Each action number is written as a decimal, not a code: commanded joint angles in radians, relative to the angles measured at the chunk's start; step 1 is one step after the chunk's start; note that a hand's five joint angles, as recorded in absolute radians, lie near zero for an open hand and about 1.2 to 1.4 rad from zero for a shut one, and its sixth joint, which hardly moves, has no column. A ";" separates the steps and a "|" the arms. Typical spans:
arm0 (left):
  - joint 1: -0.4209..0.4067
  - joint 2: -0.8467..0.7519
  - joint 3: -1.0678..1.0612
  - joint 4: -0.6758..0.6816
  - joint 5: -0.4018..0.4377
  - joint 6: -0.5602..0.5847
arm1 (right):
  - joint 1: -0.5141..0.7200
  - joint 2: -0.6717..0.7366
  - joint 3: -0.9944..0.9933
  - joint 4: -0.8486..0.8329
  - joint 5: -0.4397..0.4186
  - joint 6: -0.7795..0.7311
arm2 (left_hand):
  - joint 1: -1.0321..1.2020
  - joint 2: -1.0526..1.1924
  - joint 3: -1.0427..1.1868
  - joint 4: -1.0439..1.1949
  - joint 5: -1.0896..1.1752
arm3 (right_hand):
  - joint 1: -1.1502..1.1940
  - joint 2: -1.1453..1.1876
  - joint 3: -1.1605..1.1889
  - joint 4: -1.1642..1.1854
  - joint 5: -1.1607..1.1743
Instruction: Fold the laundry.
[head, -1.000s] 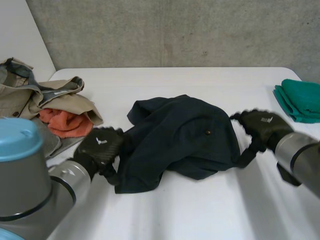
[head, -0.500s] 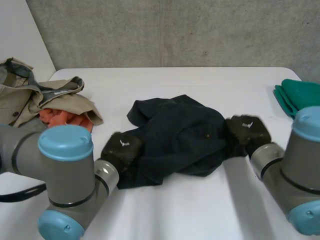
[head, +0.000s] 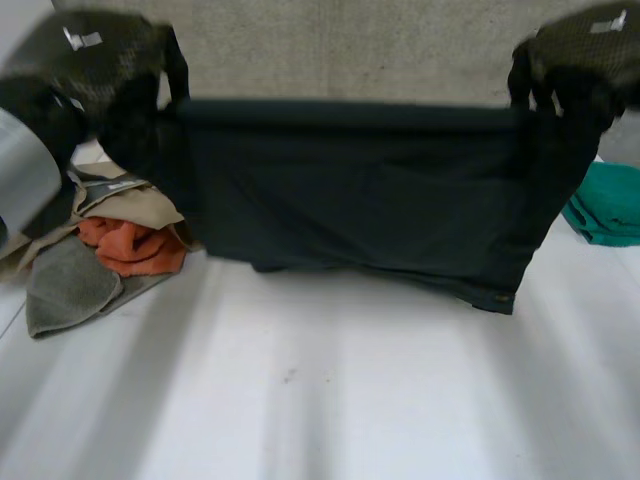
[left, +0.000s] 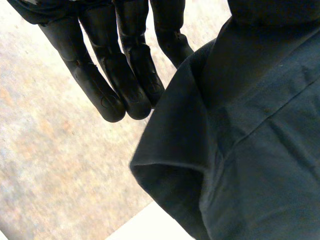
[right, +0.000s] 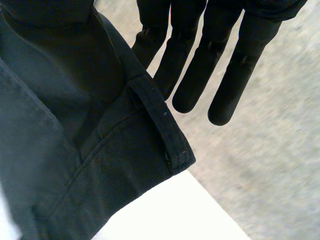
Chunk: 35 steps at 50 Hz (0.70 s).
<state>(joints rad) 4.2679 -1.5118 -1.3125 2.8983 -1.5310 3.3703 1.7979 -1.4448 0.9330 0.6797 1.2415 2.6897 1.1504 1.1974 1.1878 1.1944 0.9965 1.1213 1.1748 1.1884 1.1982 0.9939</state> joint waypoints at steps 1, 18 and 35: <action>-0.013 0.008 0.206 -0.004 -0.026 -0.031 | 0.046 -0.002 -0.210 -0.046 0.110 0.050 | 0.246 0.199 0.208 0.202 0.225 | 0.275 0.221 0.208 0.198 0.228; 0.044 -0.071 0.432 0.130 -0.067 -0.043 | 0.080 -0.075 -0.157 -0.242 0.147 0.147 | 0.246 0.199 0.208 0.202 0.225 | 0.275 0.221 0.208 0.198 0.228; 0.107 -0.813 0.602 0.481 -0.086 -0.019 | 0.189 0.420 0.115 -1.043 0.294 0.145 | 0.246 0.199 0.208 0.202 0.225 | 0.275 0.221 0.208 0.198 0.228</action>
<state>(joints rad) 4.3609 -2.1235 -0.8171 3.2442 -1.5885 3.3440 1.9758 -1.1627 0.9846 0.0163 1.4943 2.8287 1.1504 1.1995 1.1893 1.1952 0.9966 1.1213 1.1748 1.1911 1.1992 0.9940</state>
